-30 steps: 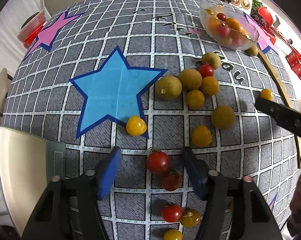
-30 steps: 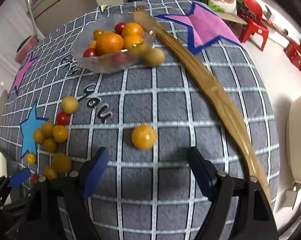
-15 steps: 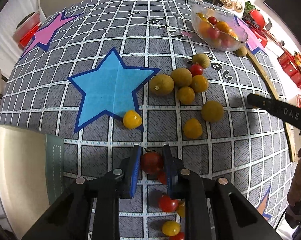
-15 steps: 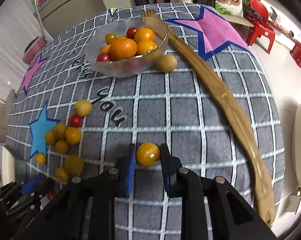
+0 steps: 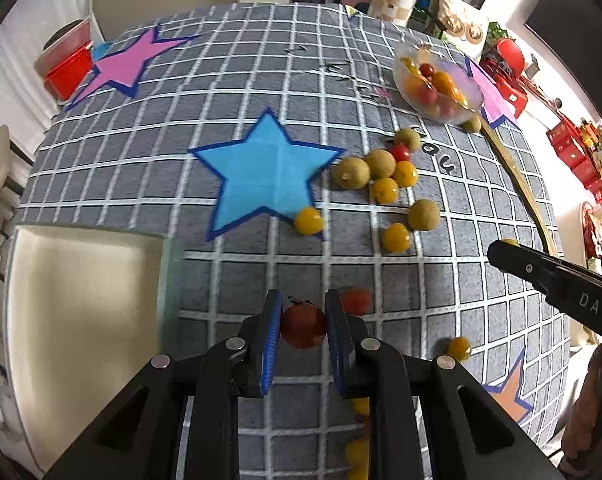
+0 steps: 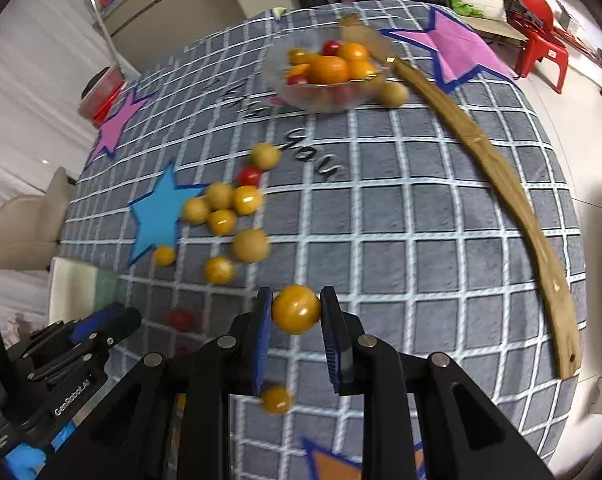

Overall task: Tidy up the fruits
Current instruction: 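Carry both tomatoes to the white tray and open both tools to drop them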

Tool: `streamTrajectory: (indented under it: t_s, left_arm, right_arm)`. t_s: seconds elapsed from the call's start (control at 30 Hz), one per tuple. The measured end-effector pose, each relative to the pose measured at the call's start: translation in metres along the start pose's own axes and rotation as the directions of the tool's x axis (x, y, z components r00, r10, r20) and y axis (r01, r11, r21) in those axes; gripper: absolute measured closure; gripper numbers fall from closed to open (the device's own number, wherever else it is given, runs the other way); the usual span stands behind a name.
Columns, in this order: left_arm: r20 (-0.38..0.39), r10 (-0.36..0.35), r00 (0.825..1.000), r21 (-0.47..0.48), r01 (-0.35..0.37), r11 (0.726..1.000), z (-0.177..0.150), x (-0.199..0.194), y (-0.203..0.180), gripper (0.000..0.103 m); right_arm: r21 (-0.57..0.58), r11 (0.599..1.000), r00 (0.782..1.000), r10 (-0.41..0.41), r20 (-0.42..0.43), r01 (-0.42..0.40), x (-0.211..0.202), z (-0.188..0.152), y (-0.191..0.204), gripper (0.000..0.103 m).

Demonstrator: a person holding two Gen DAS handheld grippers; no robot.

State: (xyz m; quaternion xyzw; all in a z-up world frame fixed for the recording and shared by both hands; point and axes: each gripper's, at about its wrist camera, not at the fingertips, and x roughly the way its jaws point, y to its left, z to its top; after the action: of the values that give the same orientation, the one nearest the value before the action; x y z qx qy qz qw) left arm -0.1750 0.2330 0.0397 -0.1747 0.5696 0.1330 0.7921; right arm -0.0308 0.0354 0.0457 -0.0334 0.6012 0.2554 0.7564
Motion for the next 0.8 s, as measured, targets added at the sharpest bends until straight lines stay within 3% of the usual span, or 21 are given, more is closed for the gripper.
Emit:
streamTrajectory:
  t_s: [0.2, 0.47, 0.8]
  left_arm:
    - [0.018, 0.03, 0.999, -0.046, -0.029, 0.999, -0.008, -0.018, 0.035, 0.08]
    - [0.014, 0.122, 0.992, -0.132, -0.119, 0.984, -0.029, -0.031, 0.114, 0.08]
    - [-0.027, 0.217, 0.976, -0.19, -0.219, 0.957, -0.043, -0.015, 0.193, 0.08]
  right_arm:
    - [-0.064, 0.997, 0.999, 0.037, -0.016, -0.038, 0.0, -0.002, 0.051, 0.077]
    - [-0.169, 0.979, 0.992, 0.108, -0.059, -0.116, 0.015, -0.006, 0.136, 0.077]
    - [-0.258, 0.947, 0.976, 0.156, -0.151, -0.191, 0.058, -0.011, 0.23, 0.077]
